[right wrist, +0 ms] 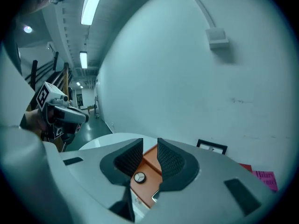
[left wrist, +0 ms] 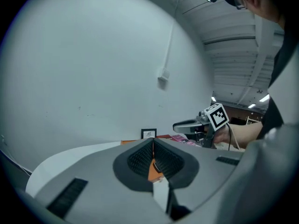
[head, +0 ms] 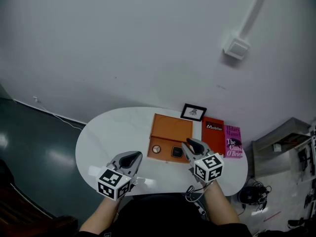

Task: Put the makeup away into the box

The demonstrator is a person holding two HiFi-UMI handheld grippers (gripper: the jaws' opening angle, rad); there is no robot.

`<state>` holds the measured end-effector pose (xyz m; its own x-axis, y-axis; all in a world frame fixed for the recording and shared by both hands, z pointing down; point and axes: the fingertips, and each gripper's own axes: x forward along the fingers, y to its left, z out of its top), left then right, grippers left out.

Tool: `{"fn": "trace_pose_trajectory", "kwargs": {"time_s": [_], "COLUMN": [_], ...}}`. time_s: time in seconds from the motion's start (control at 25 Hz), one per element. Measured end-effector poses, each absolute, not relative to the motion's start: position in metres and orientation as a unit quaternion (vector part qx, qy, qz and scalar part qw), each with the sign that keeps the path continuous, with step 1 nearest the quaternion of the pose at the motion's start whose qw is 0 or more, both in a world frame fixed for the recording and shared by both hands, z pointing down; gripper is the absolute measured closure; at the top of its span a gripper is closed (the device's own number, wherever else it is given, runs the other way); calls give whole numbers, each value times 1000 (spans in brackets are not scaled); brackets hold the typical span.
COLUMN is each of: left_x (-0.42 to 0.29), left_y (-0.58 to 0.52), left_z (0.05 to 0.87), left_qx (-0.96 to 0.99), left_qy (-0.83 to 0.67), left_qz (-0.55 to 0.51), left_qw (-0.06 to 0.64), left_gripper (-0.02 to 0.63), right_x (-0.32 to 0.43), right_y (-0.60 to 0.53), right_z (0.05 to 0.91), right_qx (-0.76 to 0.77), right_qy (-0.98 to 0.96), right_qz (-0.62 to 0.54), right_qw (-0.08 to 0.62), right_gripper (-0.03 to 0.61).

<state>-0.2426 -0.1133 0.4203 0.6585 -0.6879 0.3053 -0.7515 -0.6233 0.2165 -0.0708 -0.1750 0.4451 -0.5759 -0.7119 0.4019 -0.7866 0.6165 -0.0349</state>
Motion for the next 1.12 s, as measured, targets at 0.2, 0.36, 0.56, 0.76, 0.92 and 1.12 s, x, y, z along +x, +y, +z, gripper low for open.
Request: {"fn": "trace_pose_trajectory", "kwargs": {"time_s": [0.2,0.36,0.56,0.76,0.92,1.12], "left_x": [-228,-208,-177,-146,-131,-126], "left_y": [-130,-149,-165,-178,-188,-201], "left_z": [398,377,348,321,305,300], "left_qx": [891,881,877,876,877,875], "left_qy": [-421,-446,-463,-470,-473,-477], "left_qz": [106,108,93,67,71,73], "left_qw": [134,113,91,79,42,38], "left_gripper": [600,600,600,600,600,600], "right_x": [-40,-22,-4,9,13,12], "right_y": [-178,-178,-177,-179,-185,-190], "right_z": [409,382,336,284,270,280], "right_qx": [435,413,362,352,399,409], "right_qy": [-887,-903,-930,-936,-916,-912], "right_qz": [87,73,39,7,-6,-18], "right_qw": [128,94,59,-13,-51,-32], "right_gripper": [476,511,538,543,543,543]}}
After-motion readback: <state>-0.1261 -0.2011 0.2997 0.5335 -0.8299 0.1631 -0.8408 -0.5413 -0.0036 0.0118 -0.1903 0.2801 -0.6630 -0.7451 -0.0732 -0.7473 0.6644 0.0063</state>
